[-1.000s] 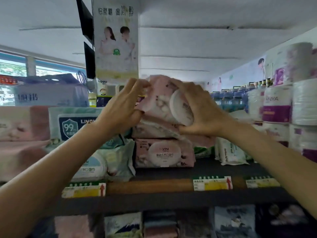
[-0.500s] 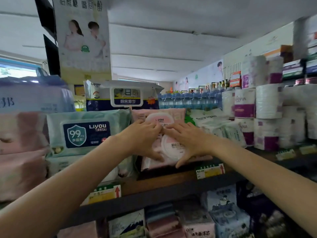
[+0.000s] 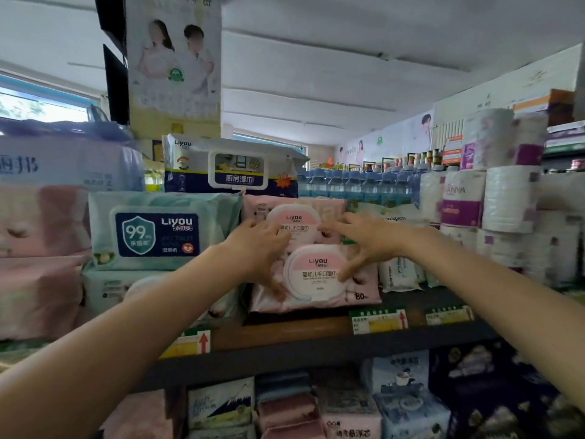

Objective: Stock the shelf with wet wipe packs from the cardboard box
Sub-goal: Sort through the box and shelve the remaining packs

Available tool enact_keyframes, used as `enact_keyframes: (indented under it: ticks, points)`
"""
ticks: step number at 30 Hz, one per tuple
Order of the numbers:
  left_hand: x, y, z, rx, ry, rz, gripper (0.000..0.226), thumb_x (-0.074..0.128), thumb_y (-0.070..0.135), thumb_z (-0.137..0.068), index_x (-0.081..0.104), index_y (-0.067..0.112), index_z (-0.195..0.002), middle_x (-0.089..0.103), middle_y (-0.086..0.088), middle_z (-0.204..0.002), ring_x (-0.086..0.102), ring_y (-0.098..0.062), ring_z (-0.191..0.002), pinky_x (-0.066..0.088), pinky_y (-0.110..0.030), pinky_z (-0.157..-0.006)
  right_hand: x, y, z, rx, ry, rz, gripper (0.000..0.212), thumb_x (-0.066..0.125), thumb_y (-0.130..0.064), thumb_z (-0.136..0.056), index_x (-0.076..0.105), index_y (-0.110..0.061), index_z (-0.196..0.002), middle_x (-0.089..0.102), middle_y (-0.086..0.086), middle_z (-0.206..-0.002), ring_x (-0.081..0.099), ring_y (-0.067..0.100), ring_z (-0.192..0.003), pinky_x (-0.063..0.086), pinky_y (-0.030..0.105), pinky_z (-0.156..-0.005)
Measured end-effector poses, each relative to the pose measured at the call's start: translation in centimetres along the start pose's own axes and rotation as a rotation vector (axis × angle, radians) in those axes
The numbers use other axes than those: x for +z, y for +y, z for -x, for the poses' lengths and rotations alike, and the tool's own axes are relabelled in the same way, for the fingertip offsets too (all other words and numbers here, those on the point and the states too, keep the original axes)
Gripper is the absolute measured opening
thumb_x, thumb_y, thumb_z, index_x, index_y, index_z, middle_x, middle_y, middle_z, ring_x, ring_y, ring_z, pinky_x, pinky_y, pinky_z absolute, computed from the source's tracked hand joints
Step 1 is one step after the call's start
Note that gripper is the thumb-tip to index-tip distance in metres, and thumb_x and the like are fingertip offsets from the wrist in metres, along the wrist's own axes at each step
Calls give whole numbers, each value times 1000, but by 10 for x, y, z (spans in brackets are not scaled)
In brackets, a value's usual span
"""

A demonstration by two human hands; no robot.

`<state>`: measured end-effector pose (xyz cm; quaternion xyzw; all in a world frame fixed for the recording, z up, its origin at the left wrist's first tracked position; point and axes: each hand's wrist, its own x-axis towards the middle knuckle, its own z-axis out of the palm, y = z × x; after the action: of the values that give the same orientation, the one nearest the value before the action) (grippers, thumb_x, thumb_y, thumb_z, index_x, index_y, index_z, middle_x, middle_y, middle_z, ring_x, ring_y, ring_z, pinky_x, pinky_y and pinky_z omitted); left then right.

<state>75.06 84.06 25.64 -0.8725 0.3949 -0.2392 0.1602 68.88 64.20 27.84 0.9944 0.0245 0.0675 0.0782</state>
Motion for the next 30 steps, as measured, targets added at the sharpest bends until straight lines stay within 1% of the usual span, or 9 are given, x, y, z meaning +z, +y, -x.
enact_keyframes:
  ticks: [3,5,7,10,13,16,20,26,30]
  points:
    - [2,6,4,-57,-29,27,94,71,61,-64,29,15,-134,36,-8,-137,38,-25,-125,36,-38,-103,9,9,7,-2,-107,-233,96,76,-43,-70,17,-36,-145,34,-9,-146,37,15,-130,29,29,-105]
    - [3,8,8,-76,-8,21,91,71,61,-64,30,14,-131,39,-7,-133,39,-24,-122,36,-36,-102,14,10,7,-39,-55,-303,86,78,-38,-69,30,-36,-141,41,-13,-127,40,10,-120,31,23,-96]
    - [5,10,12,-95,31,-16,90,71,60,-64,31,14,-130,41,-6,-131,41,-23,-120,35,-36,-102,21,11,2,-70,57,-352,82,81,-38,-64,38,-36,-134,38,-13,-120,38,10,-116,35,25,-96]
    - [7,15,12,-105,88,-141,87,72,55,-67,29,14,-131,42,-6,-131,44,-23,-120,34,-36,-101,29,10,-4,-72,171,-385,81,84,-41,-57,41,-37,-126,36,-8,-122,37,13,-117,39,33,-100]
    - [7,26,12,-68,46,-200,90,73,52,-67,26,13,-133,39,-8,-133,41,-25,-121,33,-37,-103,46,9,4,-75,202,-296,87,81,-47,-60,36,-34,-134,32,-2,-126,32,17,-121,34,37,-104]
    - [0,30,9,-63,-91,-139,94,76,43,-69,21,15,-139,35,-9,-137,37,-27,-127,34,-39,-105,60,9,10,-86,168,-157,88,71,-55,-68,26,-37,-142,27,0,-137,27,26,-129,30,50,-110]
    - [-15,33,5,-106,-198,-32,87,78,38,-70,30,18,-139,41,-8,-133,46,-26,-120,45,-38,-94,49,14,12,-89,41,-228,66,53,-54,-84,26,-41,-143,25,0,-141,27,26,-131,24,43,-114]
    - [-18,44,3,-56,1,224,46,61,41,-84,50,17,-122,52,-4,-121,51,-23,-109,48,-36,-86,43,2,26,32,184,-197,57,46,-56,-87,44,-27,-136,42,6,-134,42,26,-122,35,39,-104]
    - [-18,76,0,34,279,374,26,49,27,-91,57,15,-113,53,-5,-119,53,-22,-105,43,-31,-78,37,1,75,95,251,-162,43,53,-38,-91,50,-20,-130,49,4,-131,48,20,-118,39,32,-99]
